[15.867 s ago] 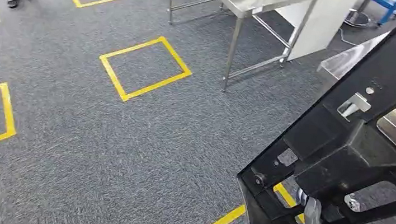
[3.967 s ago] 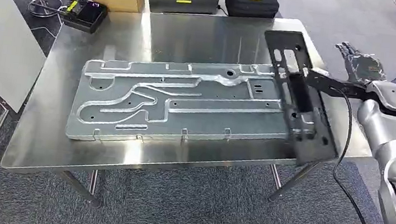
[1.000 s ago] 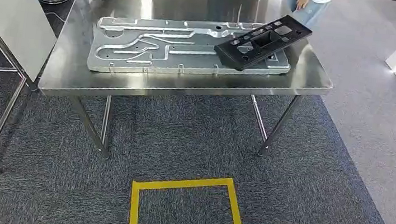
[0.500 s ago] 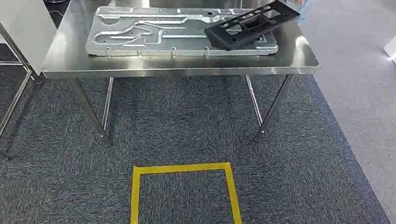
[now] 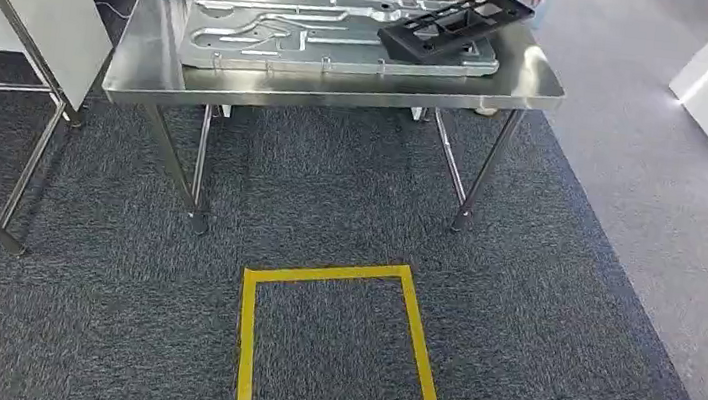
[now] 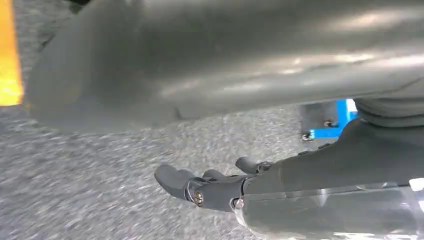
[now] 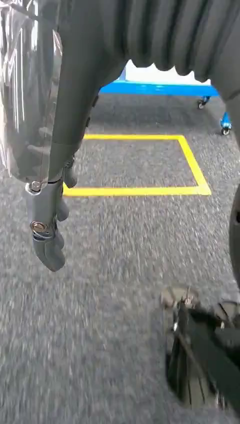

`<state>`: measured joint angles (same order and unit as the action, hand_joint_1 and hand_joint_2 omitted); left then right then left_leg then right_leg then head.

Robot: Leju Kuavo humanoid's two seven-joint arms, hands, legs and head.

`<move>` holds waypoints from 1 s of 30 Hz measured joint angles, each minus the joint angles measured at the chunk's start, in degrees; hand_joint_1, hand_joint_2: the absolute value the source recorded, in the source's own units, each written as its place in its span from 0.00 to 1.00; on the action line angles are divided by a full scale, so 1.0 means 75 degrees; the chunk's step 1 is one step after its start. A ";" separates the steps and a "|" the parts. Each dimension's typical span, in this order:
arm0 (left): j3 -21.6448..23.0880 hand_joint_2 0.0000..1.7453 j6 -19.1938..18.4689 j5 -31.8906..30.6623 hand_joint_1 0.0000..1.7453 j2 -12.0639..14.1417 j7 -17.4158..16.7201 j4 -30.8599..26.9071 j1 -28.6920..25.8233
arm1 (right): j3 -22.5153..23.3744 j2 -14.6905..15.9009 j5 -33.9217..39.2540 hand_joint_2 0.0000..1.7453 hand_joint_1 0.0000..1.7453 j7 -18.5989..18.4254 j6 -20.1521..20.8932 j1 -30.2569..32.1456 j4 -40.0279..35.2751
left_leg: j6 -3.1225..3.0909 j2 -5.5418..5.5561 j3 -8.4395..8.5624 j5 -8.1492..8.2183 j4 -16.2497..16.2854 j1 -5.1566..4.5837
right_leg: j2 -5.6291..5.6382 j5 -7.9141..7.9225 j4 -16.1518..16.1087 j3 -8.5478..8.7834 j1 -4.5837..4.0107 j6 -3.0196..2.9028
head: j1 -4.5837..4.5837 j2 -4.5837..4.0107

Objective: Take the parts from the cabinet and place them on the table.

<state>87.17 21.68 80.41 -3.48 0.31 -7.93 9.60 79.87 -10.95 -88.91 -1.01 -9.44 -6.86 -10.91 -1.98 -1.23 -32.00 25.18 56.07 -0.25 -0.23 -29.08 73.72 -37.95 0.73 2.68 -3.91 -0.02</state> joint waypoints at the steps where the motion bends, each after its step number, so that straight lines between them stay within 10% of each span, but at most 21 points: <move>1: 0.0000 0.00 -0.0003 0.0000 0.00 -0.0003 -0.0020 0.0000 0.0032 | 0.0000 0.0000 0.0026 1.00 0.00 0.0000 0.0003 -0.0003 0.0000 | 0.0014 0.0002 -0.0137 -0.0061 0.0053 -0.0004 | 0.0001 0.0206 -0.0530 0.0462 -0.0007 -0.0043 | 0.0000 0.0000; 3: 0.0000 0.00 -0.0009 0.0003 0.00 -0.0038 -0.0038 -0.0003 0.0121 | -0.0003 0.0026 0.0044 1.00 0.00 0.0000 0.0003 -0.0046 -0.0003 | 0.0073 0.0020 -0.0280 -0.0163 0.0154 -0.0035 | 0.0009 -0.0105 -0.2028 0.1660 -0.0090 -0.0196 | 0.0000 0.0000; 4: 0.0000 0.00 -0.0003 0.0000 0.00 -0.0038 -0.0038 -0.0003 0.0157 | -0.0009 0.0026 0.0047 1.00 0.00 -0.0006 0.0006 -0.0067 -0.0003 | 0.0121 0.0005 -0.0321 -0.0225 0.0180 -0.0034 | 0.0002 -0.0292 -0.2472 0.1846 -0.0081 -0.0233 | 0.0000 0.0000; 8: 0.0000 0.00 0.0047 0.0000 0.00 -0.0026 -0.0041 -0.0003 0.0184 | -0.0017 0.0006 0.0047 1.00 0.00 -0.0047 0.0061 -0.0072 0.0000 | 0.0295 0.0017 -0.0462 -0.0326 0.0223 0.0011 | -0.0034 -0.0072 -0.2566 0.1622 -0.0050 -0.0432 | 0.0003 0.0000; 12: 0.0000 0.00 0.0047 0.0000 0.00 -0.0023 -0.0093 -0.0003 0.0120 | -0.0029 0.0006 0.0038 1.00 0.00 -0.0015 0.0154 -0.0043 0.0000 | 0.0451 0.0094 -0.1075 0.1163 0.2148 0.0072 | -0.0028 0.0227 -0.2537 0.1215 -0.0065 -0.0516 | 0.0000 0.0000; 14: 0.0000 0.00 0.0032 0.0000 0.00 -0.0020 -0.0114 -0.0003 0.0069 | -0.0044 0.0006 0.0032 1.00 0.00 0.0020 0.0169 -0.0029 0.0000 | 0.0492 0.0094 -0.0996 0.0968 0.2498 0.0096 | -0.0027 0.0338 -0.2465 0.0999 -0.0061 -0.0492 | 0.0000 0.0000; 17: -0.0003 0.00 -0.0006 0.0000 0.00 0.0000 -0.0195 -0.0003 0.0018 | -0.0108 0.0000 -0.0050 1.00 0.00 0.0110 0.0210 -0.0020 0.0000 | 0.0449 0.0093 0.0232 0.0375 0.0802 0.0118 | -0.0025 0.0416 -0.2324 0.0781 -0.0051 -0.0421 | 0.0000 0.0000; 18: -0.0003 1.00 -0.0006 0.0000 0.00 0.0000 -0.0195 -0.0003 0.0012 | -0.0145 -0.0003 -0.0085 1.00 0.00 0.0128 0.0221 -0.0019 0.0000 | 0.0401 0.0094 0.0631 0.0572 0.0171 0.0100 | -0.0029 0.0435 -0.2275 0.0729 -0.0069 -0.0386 | 0.0000 0.0000; 19: -0.0003 1.00 -0.0009 0.0000 0.00 0.0003 -0.0195 -0.0003 -0.0009 | -0.0181 -0.0003 -0.0099 0.00 0.00 0.0134 0.0222 -0.0022 0.0000 | 0.0342 0.0107 0.0692 0.0578 0.0029 0.0062 | -0.0032 0.0461 -0.2235 0.0685 -0.0079 -0.0341 | 0.0003 0.0000; 23: -0.0006 1.00 -0.0035 0.0003 0.00 0.0003 -0.0204 -0.0003 -0.0140 | -0.0379 -0.0003 -0.0117 0.00 0.00 0.0146 0.0195 -0.0021 0.0000 | 0.0077 0.0082 0.0569 0.0474 -0.0056 0.0110 | -0.0015 0.0513 -0.2189 0.0637 -0.0061 -0.0148 | 0.0000 0.0000; 28: -0.0009 1.00 -0.0111 0.0000 0.00 0.0003 -0.0163 -0.0003 -0.0187 | -0.0565 -0.0003 -0.0117 0.00 0.00 0.0283 0.0137 0.0017 0.0000 | -0.0029 0.0070 0.0370 0.0332 -0.0036 0.0062 | 0.0009 -0.0798 0.0196 -0.0349 -0.0008 -0.0039 | 0.0000 0.0000; 30: -0.0012 1.00 -0.0105 0.0000 0.00 0.0003 -0.0157 -0.0003 -0.0212 | -0.0627 -0.0003 -0.0117 0.00 0.00 0.0291 0.0140 0.0039 0.0000 | -0.0014 0.0074 0.0350 0.0323 -0.0009 0.0058 | 0.0008 -0.0465 -0.0204 -0.0062 0.0005 -0.0045 | 0.0000 0.0000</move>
<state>87.08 20.90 80.41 -3.45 -0.87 -7.96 8.01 75.16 -10.97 -89.79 1.18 -8.39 -6.56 -10.91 -2.09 -0.68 -29.37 27.60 56.00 0.18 -0.17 -32.57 72.19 -38.41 0.77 2.34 -3.91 -0.02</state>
